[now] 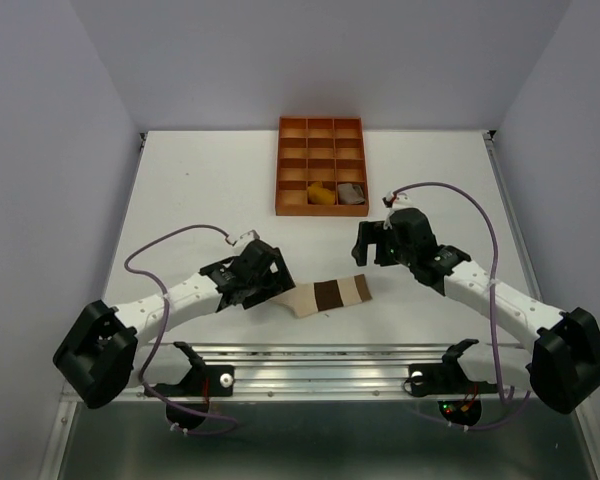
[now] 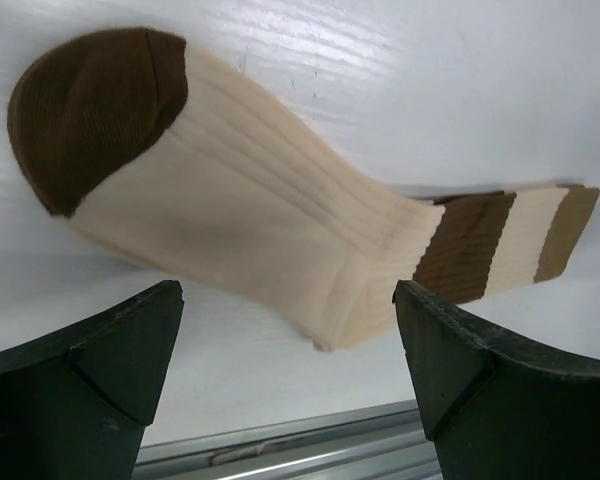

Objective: Roll the socks
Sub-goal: Adjust the sock at the center of the board.

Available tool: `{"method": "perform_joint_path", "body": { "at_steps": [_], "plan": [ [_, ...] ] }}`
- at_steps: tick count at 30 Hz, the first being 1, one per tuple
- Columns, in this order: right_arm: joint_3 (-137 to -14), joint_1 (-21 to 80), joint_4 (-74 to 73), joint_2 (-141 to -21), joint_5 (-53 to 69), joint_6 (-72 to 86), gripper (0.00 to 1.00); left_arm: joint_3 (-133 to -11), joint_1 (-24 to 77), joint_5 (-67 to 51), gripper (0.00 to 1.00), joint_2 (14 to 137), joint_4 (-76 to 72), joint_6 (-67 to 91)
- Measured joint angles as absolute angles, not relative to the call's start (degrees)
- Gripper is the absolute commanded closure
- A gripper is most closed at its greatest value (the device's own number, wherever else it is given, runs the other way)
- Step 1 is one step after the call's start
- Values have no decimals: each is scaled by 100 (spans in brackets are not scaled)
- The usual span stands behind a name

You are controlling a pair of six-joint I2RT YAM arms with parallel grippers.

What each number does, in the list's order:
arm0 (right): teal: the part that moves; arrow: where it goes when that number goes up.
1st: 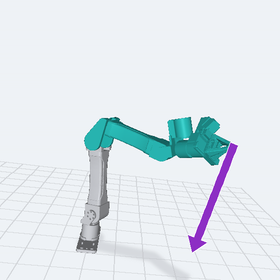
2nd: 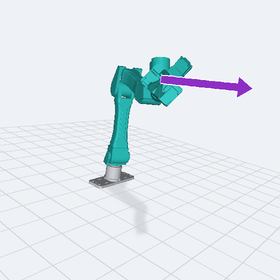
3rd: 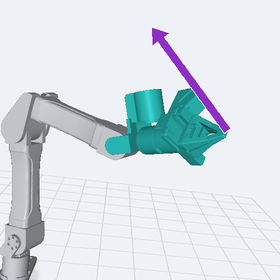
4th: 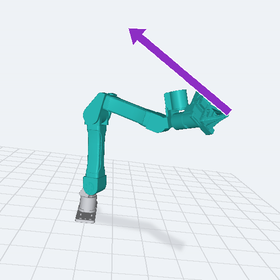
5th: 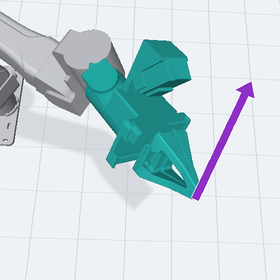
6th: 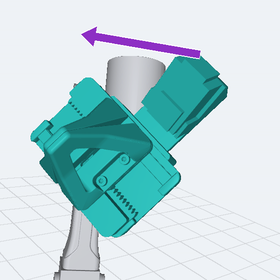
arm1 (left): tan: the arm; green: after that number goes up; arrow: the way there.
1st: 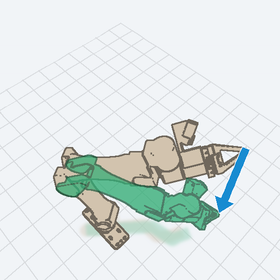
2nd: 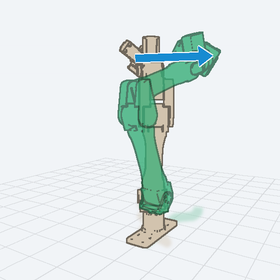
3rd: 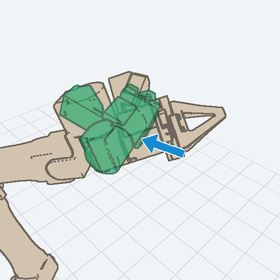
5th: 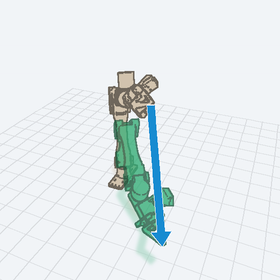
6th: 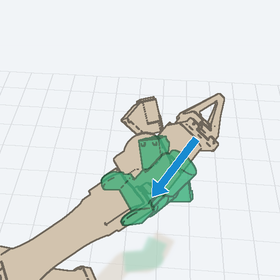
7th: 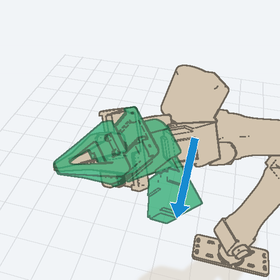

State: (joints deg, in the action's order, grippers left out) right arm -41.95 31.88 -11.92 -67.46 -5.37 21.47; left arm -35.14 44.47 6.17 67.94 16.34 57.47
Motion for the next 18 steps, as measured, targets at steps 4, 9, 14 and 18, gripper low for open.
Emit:
{"method": "perform_joint_path", "body": {
  "at_steps": [4,9,14,18],
  "plan": [
    [-4195,3188,-1192,-6740,-515,2141,0,-3535,4198,445,1,7513,1219,5638],
    [-4195,3188,-1194,-6729,-519,2134,0,-3876,4082,316,1,8031,860,5487],
    [-4195,3188,-1194,-6726,-510,2075,0,-4342,3931,290,1,8595,685,5199],
    [-4193,3188,-1192,-6726,-353,1966,0,-5057,3712,545,1,9260,731,4630]
  ]
}}
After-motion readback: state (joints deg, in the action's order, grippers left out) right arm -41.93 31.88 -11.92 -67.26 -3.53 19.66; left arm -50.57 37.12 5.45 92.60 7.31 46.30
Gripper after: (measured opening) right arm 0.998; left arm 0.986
